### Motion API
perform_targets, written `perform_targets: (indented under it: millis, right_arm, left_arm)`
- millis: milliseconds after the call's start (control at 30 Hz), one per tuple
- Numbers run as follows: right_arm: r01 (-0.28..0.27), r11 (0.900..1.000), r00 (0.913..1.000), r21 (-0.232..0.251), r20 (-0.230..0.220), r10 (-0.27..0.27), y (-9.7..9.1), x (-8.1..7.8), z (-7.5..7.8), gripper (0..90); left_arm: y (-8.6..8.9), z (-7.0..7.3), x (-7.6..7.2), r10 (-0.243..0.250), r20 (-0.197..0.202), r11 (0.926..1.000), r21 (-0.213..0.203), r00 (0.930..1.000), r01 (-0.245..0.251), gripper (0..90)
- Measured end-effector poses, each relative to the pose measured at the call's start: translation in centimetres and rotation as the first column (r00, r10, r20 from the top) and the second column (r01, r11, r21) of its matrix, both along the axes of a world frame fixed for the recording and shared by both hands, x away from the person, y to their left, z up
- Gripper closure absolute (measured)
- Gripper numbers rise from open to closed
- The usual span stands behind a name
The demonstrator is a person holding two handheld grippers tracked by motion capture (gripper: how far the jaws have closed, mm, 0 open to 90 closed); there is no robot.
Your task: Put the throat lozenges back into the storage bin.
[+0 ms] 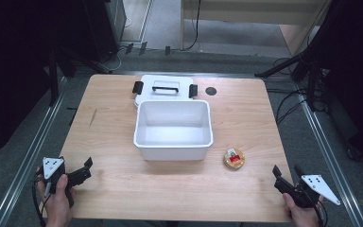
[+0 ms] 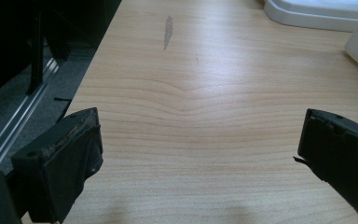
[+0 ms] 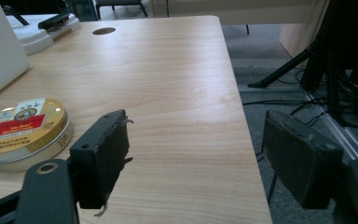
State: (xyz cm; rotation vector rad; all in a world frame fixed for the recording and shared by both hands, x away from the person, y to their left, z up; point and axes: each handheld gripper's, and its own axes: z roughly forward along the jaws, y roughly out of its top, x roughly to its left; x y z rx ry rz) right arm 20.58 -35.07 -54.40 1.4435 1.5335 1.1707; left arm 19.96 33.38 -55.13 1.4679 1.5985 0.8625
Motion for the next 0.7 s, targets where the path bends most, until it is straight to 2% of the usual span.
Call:
perform_targets:
  millis: [167,400,567,633,700]
  right_arm:
    - [-0.019,0.9997,0.9998,0.013,0.006,0.019,0.0,0.0,0.0,25.7]
    - [-0.059,0.9982,0.9983,-0.012,0.005,0.059,0.3,0.1,0.3,27.7]
    - [-0.106,0.9931,0.9943,-0.051,-0.020,0.105,0.9,0.5,0.4,28.4]
    - [-0.113,0.9897,0.9934,-0.088,-0.030,0.110,1.2,0.6,0.5,29.1]
    - [-0.111,0.9867,0.9927,-0.119,-0.058,0.105,1.6,0.8,0.8,29.4]
  left_arm:
    - [0.0,0.0,-0.1,-0.003,0.002,1.0000,-0.002,1.0000,0.003,0.1]
    - [-0.2,0.0,-0.2,0.017,-0.002,0.9997,0.016,0.9998,-0.017,0.1]
    - [-0.3,0.0,-0.2,0.011,-0.001,0.9996,0.027,0.9999,-0.011,0.1]
    - [-0.3,0.0,-0.2,0.008,0.003,0.9995,0.029,1.0000,-0.008,0.1]
    - [-0.4,0.0,-0.2,0.004,0.004,0.9996,0.029,1.0000,-0.005,0.1]
